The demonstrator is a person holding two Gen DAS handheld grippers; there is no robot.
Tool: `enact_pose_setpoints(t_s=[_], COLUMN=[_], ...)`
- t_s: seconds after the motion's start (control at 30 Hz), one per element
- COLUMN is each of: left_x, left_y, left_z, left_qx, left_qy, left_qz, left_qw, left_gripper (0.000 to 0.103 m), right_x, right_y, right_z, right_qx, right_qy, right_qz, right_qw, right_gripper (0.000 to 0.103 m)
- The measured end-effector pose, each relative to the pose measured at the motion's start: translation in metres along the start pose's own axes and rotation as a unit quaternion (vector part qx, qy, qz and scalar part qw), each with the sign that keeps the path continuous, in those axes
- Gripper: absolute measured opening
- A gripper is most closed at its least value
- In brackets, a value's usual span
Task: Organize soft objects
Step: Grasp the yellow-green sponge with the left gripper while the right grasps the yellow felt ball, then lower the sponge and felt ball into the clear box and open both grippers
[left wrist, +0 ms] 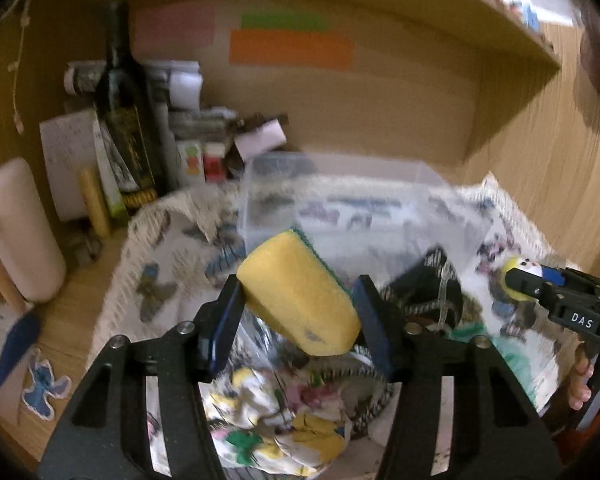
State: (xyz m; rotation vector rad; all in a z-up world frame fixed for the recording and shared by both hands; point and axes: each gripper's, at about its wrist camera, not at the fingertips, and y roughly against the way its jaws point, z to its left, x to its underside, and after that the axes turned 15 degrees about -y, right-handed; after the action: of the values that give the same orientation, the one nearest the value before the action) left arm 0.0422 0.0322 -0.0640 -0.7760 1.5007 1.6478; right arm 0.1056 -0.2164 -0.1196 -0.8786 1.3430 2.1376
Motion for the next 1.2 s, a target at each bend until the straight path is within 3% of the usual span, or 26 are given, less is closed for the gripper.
enact_pose_setpoints(t_s=[0.3,0.57,0.8,0.93,1.2], left_x=[-0.050,-0.084,-0.091,-0.088,-0.080], left_y=[0.021,-0.011,-0.057,-0.087,-0.119], left_z=[0.016,0.019,0.018,0.015,0.000], left_qx=[-0.009,-0.014,-0.004,0.013,0.034], left_qy=[-0.007,-0.023,-0.043,-0.050,-0.078], left_qz=[-0.060,-0.035,0.023,0.066,0.108], left_qw=[0.9981,0.9990,0.9988,0.9965,0.9905], left_gripper=[0.056,0.057,0.057,0.057,0.057], right_x=[-0.047,-0.087,-0.111,-0.117,-0.113], right_y=[0.030,0.037,0.008,-0.025,-0.087], right_z=[0.018,0.050,0.078,0.083,0.082], right_qx=[0.002,-0.027,-0.047,-0.038,-0.015], right_qy=[0.022,0.055,0.082,0.090,0.089], right_qz=[-0.092,-0.129,-0.103,-0.062,0.021], right_qw=[0.995,0.990,0.990,0.993,0.996], right_gripper=[0.043,0.043,0.043,0.043,0.043])
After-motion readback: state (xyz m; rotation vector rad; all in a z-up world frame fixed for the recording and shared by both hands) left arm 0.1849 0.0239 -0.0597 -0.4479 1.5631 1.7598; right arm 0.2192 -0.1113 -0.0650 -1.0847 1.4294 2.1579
